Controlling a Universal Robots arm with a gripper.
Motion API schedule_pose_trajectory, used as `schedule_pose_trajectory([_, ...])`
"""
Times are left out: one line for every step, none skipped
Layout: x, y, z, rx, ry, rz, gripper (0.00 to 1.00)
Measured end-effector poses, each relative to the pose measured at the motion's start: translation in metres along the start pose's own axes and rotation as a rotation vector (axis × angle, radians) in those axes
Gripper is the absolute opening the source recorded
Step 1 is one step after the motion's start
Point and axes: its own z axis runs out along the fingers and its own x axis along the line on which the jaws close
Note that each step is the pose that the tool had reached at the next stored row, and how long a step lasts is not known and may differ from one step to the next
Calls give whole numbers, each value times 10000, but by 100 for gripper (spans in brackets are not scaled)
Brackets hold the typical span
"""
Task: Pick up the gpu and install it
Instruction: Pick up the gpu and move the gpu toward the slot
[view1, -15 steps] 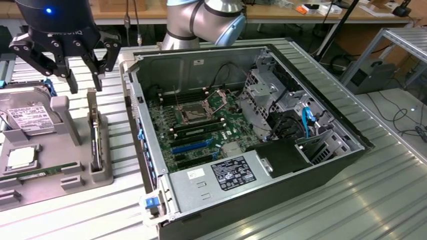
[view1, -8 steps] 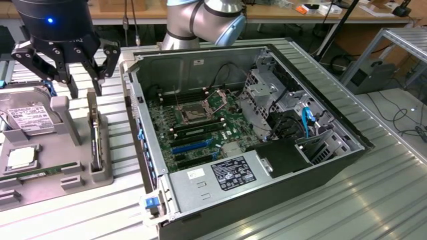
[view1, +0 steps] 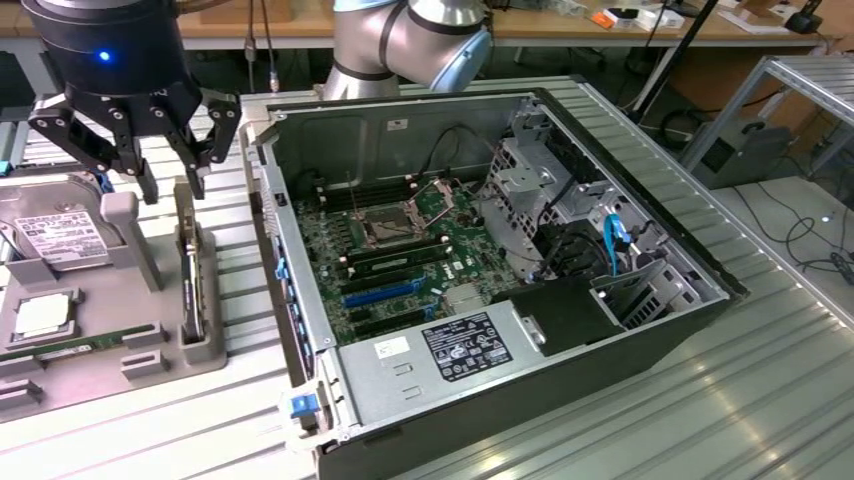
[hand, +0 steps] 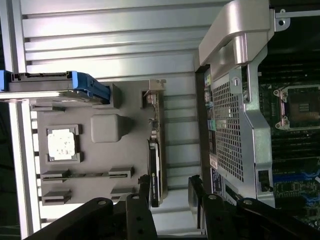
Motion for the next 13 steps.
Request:
schedule_pose_trajectory([0,-1,9,0,0,0,44])
schedule_pose_trajectory([1,-1,19,0,0,0,44])
schedule_pose_trajectory([1,-1,25,0,0,0,44])
schedule_pose_trajectory([1,-2,31,0,0,0,44])
schedule_pose_trajectory([1,-2,35,1,0,0,44])
schedule_pose_trajectory([1,-2,46,0,0,0,44])
schedule_pose_trajectory([2,-3,60,0,0,0,44])
schedule_pose_trajectory([2,-3,72,0,0,-1,44])
schedule_pose_trajectory([2,-4,77,1,1,0,44])
schedule_pose_trajectory([2,-4,80,0,0,0,44])
schedule_pose_trajectory([2,-4,83,1,0,0,44])
schedule_pose_trajectory([2,-4,87,0,0,0,44])
schedule_pose_trajectory([2,-4,90,0,0,0,44])
